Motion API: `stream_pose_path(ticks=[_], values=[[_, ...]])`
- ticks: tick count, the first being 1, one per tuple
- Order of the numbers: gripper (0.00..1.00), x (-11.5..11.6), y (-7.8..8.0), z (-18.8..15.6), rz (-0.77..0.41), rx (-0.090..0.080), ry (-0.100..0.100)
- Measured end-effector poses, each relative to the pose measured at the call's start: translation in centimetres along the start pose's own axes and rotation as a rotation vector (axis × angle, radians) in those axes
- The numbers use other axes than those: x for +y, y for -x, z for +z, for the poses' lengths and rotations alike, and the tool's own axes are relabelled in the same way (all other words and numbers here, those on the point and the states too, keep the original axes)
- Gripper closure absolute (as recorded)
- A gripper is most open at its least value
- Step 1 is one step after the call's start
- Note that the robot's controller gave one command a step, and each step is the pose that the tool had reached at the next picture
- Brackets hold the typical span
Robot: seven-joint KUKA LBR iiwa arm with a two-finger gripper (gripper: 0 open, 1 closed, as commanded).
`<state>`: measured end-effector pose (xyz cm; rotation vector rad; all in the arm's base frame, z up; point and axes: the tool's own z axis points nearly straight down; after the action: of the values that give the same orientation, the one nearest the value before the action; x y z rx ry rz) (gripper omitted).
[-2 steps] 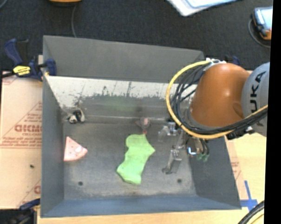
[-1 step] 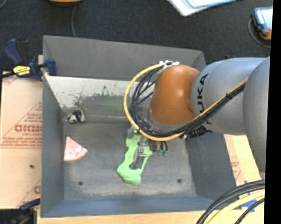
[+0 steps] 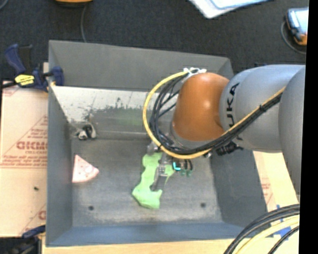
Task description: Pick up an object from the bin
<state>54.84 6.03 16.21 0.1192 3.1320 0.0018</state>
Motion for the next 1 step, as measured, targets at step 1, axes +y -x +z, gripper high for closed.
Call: stream_pose_path(ticks=[1], values=[[0.0,-0.66,2.06,8.4,0.016,0.003,-0.002]])
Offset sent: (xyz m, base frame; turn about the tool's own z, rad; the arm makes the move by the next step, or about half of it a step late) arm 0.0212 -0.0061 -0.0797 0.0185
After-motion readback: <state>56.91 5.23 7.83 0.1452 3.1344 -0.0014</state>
